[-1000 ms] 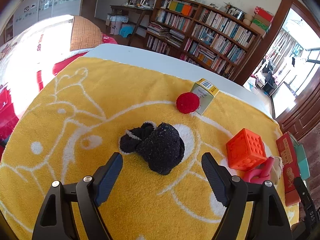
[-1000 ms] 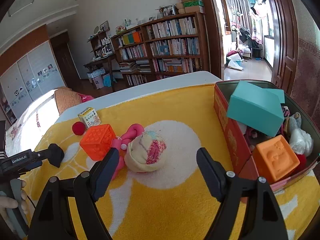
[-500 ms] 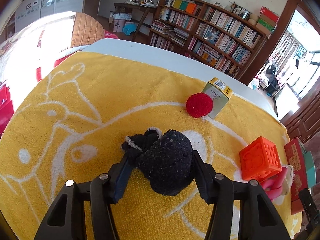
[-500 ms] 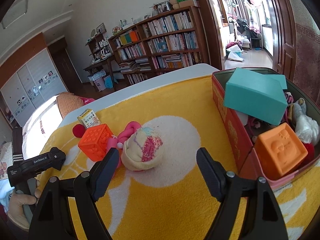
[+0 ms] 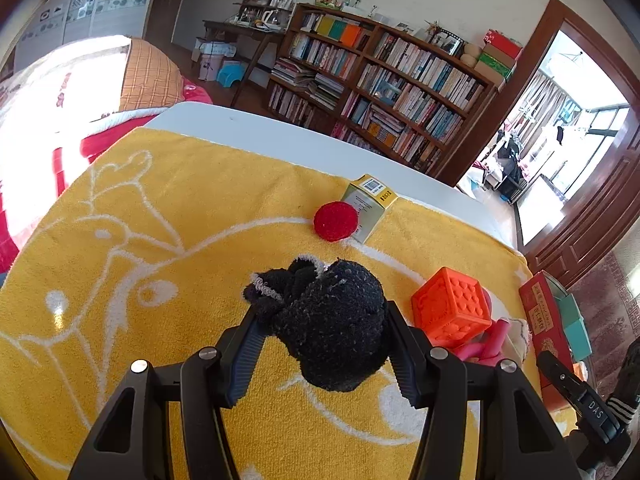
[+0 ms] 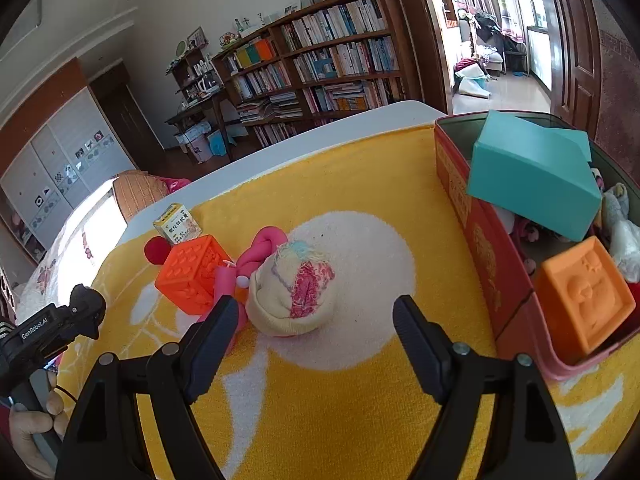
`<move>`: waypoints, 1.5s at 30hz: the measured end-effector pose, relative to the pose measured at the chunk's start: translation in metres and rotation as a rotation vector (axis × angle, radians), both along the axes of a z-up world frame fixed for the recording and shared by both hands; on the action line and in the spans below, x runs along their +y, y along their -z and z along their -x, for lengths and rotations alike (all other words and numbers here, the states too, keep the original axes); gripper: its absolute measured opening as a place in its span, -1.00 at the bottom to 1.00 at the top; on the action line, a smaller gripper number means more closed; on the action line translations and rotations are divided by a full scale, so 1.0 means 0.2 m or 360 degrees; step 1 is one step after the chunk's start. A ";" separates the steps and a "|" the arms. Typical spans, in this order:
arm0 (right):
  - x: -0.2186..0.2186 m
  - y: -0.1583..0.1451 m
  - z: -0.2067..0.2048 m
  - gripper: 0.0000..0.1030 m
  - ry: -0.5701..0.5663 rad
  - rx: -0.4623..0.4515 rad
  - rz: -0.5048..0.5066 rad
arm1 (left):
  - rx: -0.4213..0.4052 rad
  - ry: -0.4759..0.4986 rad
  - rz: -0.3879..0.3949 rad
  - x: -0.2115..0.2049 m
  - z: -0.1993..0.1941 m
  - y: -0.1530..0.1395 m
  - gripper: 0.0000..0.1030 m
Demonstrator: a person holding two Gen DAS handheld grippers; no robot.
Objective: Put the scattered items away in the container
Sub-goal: 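Grasp the black fuzzy plush with the left tool while the right grasps the cream knit hat, then carry the plush and knit hat to the tin and release them inside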
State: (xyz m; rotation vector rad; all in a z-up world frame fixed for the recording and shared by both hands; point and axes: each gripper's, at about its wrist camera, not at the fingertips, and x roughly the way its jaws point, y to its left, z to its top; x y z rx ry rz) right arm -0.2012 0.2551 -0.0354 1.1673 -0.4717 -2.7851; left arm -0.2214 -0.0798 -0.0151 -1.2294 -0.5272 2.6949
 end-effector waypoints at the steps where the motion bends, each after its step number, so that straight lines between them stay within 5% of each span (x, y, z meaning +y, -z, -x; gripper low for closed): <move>1: -0.01 0.00 0.02 0.60 -0.0004 -0.0023 0.0014 | -0.0004 0.0008 -0.0001 0.01 0.00 0.00 0.15; 8: -0.06 0.08 0.16 0.59 -0.0011 -0.0164 0.0049 | -0.0020 -0.0003 -0.0015 -0.01 0.00 0.01 0.15; 12: -0.10 0.15 0.21 0.23 -0.0047 -0.0247 0.0092 | -0.0035 -0.0015 -0.0026 -0.02 0.01 0.03 0.15; 26: -0.04 -0.07 0.02 0.11 -0.0003 -0.0007 0.0088 | -0.0041 0.0012 0.0017 0.01 0.00 0.05 0.15; 37: 0.37 -0.31 -0.29 0.11 0.0263 0.0220 0.0064 | -0.0043 0.0044 0.0079 0.09 0.00 0.05 0.15; 45: 0.74 -0.31 -0.35 0.11 0.0546 0.0194 -0.0007 | -0.0012 0.0130 0.0094 0.23 -0.06 0.00 0.15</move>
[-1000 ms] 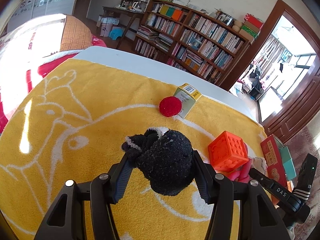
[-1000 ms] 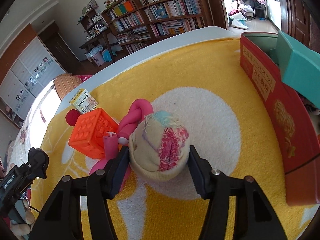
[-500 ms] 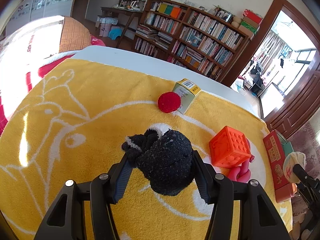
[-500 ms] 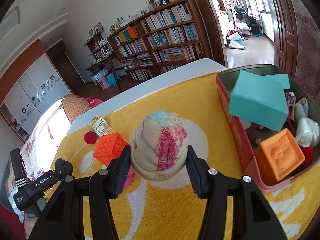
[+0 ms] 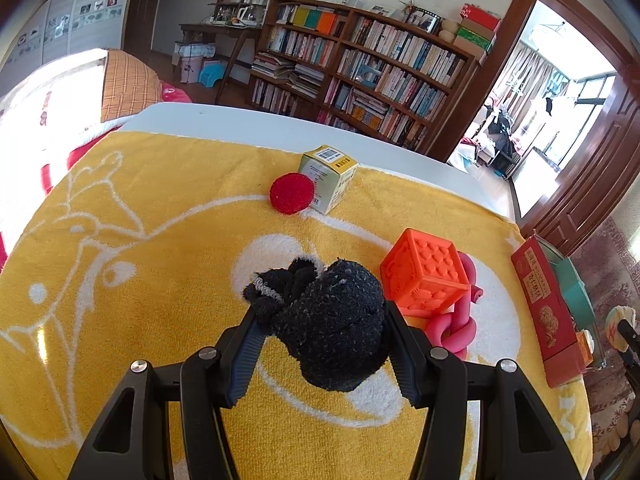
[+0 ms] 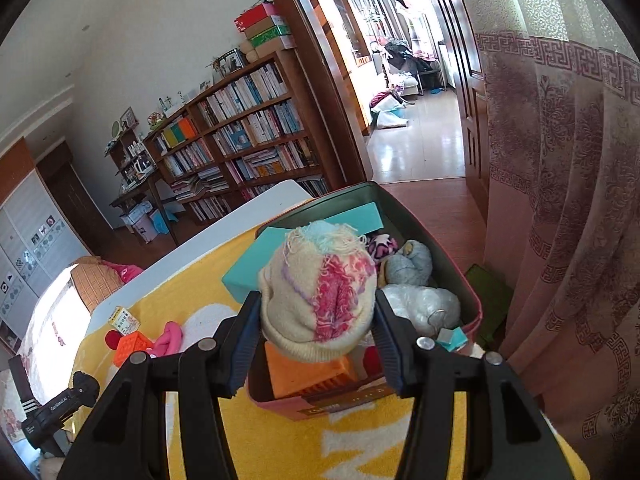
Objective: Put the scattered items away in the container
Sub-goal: 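Carry the plush and knit hat to the tin and release them inside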
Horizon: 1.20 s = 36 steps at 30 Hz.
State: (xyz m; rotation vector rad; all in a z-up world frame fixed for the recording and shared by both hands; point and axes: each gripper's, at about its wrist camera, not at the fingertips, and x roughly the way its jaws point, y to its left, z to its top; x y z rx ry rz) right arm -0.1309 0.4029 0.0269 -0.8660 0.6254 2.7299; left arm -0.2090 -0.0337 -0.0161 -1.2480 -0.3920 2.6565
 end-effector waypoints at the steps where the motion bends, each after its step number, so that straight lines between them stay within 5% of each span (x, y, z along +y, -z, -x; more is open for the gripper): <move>1: 0.02 0.01 0.00 0.11 0.0020 -0.0005 -0.0014 | 0.0003 0.0016 -0.0004 0.02 -0.02 -0.01 0.15; 11: 0.09 0.11 0.10 0.17 -0.0026 -0.0091 -0.0121 | 0.0026 0.0165 -0.0034 0.24 -0.10 -0.09 0.15; 20: 0.11 0.09 0.03 0.45 0.0007 0.0053 -0.0136 | 0.0045 0.0356 -0.0013 0.55 -0.13 -0.17 0.15; 36: 0.37 0.04 -0.21 0.54 0.0484 0.0305 -0.0141 | 0.0113 0.0921 0.0029 1.45 -0.22 -0.32 0.15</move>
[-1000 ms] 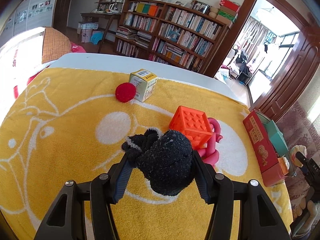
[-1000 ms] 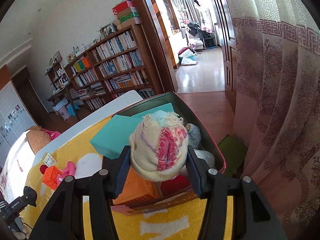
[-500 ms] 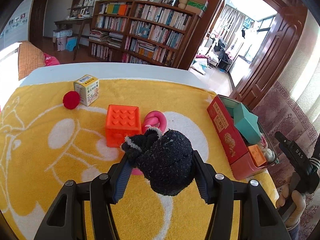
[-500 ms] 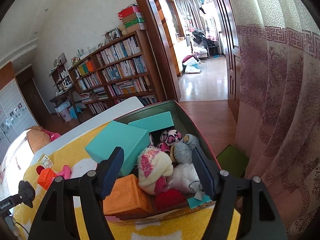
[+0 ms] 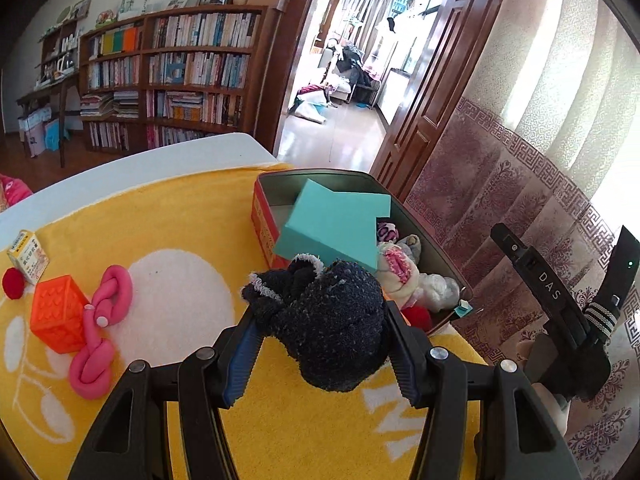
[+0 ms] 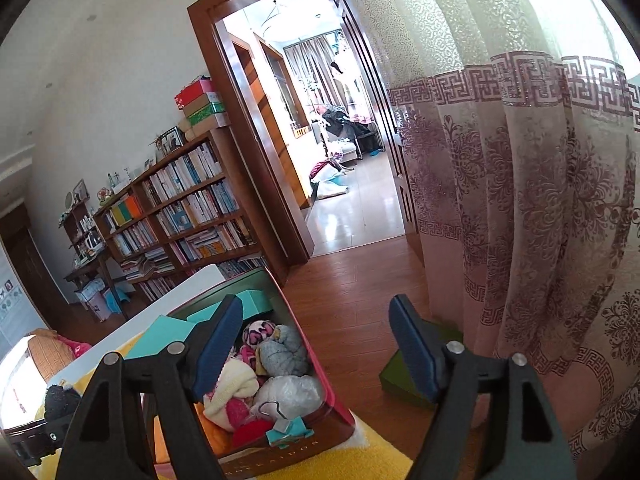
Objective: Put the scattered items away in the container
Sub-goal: 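Carry the plush and knit hat to the tin and release them inside, then nudge the large teal box inside the tin with the left tool, then withdraw both open tools from the tin back over the toys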
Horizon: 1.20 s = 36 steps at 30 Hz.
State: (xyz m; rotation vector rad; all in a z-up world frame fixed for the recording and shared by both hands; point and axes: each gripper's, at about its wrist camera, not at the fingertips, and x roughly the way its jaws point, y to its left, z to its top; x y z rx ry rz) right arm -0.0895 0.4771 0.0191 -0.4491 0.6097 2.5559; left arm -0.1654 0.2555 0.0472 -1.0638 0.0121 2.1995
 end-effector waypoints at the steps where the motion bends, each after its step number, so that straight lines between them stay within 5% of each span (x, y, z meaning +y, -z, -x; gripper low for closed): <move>1: 0.02 0.00 -0.01 0.54 0.0027 0.0010 0.0016 | 0.0002 0.0026 0.0008 0.05 0.00 0.00 0.15; 17: 0.05 0.01 -0.03 0.54 -0.0032 0.0058 0.0140 | -0.0047 -0.0034 0.0202 0.41 0.33 0.17 0.15; 24: 0.05 0.03 -0.01 0.54 -0.0052 0.0035 0.0151 | -0.0099 0.0005 0.0097 0.42 0.46 0.17 0.15; 27: 0.04 0.04 0.00 0.54 -0.0060 0.0021 0.0137 | -0.0116 0.0025 -0.0011 0.40 0.46 0.13 0.24; 29: 0.03 0.04 0.01 0.54 -0.0067 0.0014 0.0133 | -0.0085 0.0019 -0.0029 0.39 0.45 0.09 0.50; 36: 0.00 0.04 0.02 0.54 -0.0074 -0.0005 0.0070 | -0.0089 -0.0022 -0.0062 0.30 0.41 0.05 0.51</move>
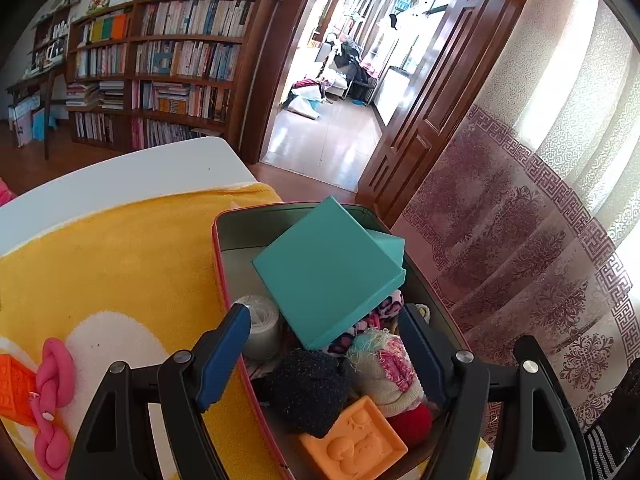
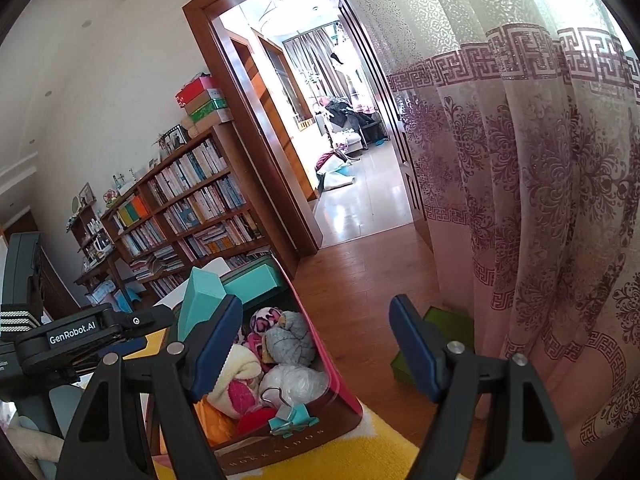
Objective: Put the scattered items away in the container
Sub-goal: 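Withdraw both open tools from the tin back over the toys, then grasp the orange cube with the left tool while the right grasps the long pink rope toy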
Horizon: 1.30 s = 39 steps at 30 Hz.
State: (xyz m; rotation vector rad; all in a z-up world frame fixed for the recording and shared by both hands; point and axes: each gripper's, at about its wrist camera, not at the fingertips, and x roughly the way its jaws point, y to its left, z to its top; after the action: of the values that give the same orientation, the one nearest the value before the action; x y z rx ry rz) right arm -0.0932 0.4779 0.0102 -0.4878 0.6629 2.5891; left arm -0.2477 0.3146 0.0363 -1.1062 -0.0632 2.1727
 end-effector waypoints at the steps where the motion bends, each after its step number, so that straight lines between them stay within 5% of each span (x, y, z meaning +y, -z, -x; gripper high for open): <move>1: 0.00 0.00 0.00 0.54 -0.0001 -0.0004 -0.0007 | -0.0006 -0.0017 -0.0001 -0.03 -0.01 0.00 0.51; 14: -0.08 -0.01 -0.01 0.54 0.0045 -0.0010 -0.0195 | -0.0008 -0.0309 0.0006 -0.52 -0.11 0.02 0.51; 24: -0.24 -0.10 -0.02 0.57 -0.0005 0.0038 -0.0338 | -0.0037 -0.0659 0.0033 -1.11 -0.14 0.10 0.54; 30: -0.52 -0.16 0.05 0.63 -0.0474 0.0019 -0.0250 | -0.0106 -0.0937 0.0040 -1.43 -0.15 0.20 0.59; 39: -1.07 0.05 0.35 0.63 -0.1313 -0.0358 -0.0052 | -0.0099 -0.1022 0.0031 -1.62 -0.20 0.24 0.59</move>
State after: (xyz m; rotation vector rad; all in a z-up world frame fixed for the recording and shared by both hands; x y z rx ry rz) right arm -0.1632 0.2637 -0.0007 -1.2324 0.3804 3.1963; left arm -0.2086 -0.0099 -0.0118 -1.2884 -0.4847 2.6954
